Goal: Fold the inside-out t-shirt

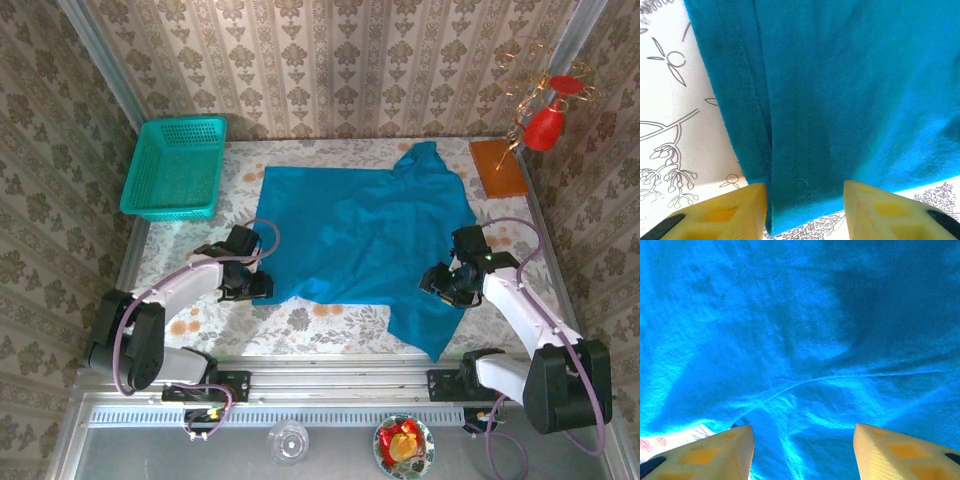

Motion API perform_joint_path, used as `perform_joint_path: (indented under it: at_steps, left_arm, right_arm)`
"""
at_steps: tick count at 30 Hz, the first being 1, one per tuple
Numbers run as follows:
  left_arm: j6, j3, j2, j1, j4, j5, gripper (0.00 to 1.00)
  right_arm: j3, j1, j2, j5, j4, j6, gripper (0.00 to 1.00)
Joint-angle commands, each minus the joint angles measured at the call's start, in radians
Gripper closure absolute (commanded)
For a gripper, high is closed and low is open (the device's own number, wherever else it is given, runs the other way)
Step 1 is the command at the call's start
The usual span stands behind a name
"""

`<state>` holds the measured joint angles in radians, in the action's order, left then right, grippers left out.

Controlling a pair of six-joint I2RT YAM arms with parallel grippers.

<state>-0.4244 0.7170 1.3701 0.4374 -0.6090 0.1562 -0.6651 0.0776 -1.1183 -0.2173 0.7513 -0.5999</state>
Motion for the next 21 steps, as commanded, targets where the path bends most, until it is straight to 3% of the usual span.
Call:
perform_joint_path:
  at_steps: [1, 5, 14, 21]
  left_arm:
    - [0.02, 0.001, 0.007, 0.001, -0.006, 0.001, 0.57]
    - [0.021, -0.006, 0.006, 0.001, -0.003, 0.029, 0.62]
    - [0.026, 0.013, -0.049, -0.009, -0.026, -0.018, 0.98]
    - [0.015, 0.038, -0.153, -0.072, -0.046, -0.037, 1.0]
  right_arm:
    - [0.009, 0.007, 0.027, -0.008, 0.026, -0.025, 0.44]
    - [0.004, 0.006, 0.05, 0.035, 0.053, -0.054, 0.44]
    - [0.028, 0.008, 0.117, 0.221, 0.157, -0.284, 0.46]
    - [0.064, 0.035, 0.127, 0.295, 0.249, -0.373, 0.53]
